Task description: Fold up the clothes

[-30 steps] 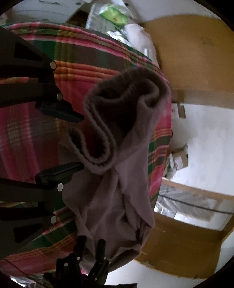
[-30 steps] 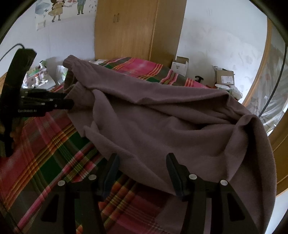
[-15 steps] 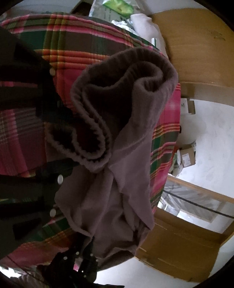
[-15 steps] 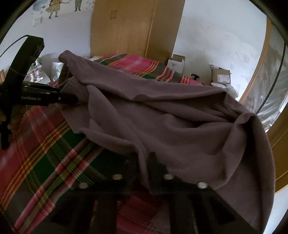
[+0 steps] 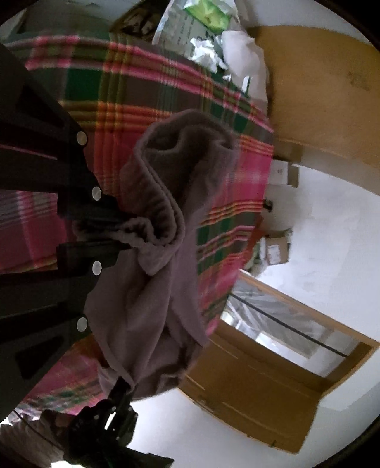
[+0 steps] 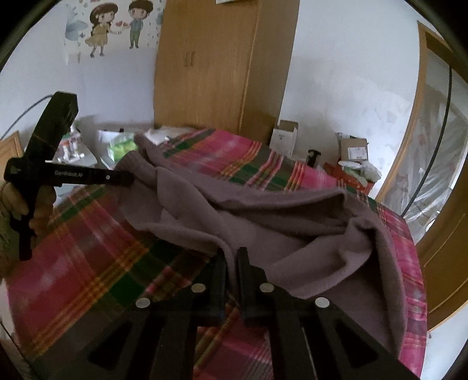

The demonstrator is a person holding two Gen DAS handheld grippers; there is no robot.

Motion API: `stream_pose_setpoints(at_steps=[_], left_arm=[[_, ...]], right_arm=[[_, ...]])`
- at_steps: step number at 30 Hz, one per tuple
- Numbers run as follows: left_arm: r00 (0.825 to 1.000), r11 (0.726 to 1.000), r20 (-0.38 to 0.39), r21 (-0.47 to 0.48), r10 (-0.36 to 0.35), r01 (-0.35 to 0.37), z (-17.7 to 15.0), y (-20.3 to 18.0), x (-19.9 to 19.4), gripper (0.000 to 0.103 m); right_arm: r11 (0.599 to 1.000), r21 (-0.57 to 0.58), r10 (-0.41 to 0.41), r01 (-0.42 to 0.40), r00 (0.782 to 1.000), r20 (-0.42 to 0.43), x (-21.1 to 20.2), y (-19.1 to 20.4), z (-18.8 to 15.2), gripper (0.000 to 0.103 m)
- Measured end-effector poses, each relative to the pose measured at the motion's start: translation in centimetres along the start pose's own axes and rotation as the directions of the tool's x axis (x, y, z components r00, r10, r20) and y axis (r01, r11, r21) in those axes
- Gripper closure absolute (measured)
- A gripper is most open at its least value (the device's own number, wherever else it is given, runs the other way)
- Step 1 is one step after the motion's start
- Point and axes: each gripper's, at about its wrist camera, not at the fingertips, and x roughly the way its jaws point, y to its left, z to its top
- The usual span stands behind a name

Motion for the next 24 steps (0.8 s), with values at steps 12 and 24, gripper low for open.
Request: stream_pose_setpoints(at_steps=[12,24], left_arm=[[0.996,0.992,0.076,-0.121,0.046,-0.037,-3.0,3.5,-6.9,0.093],[0.991,0.975,-0.037,-0.174,0.131,-0.135,-7.0,5.4,-6.2,0.093]], right_arm=[[0.992,0.007,0.128,-0.129,0.99,0.06,-3.7,4.9,-1.1,0.096],[0.979,0.07,0.197,-0.192,0.978,-0.074,0.3,7.1,-4.7,0.093]])
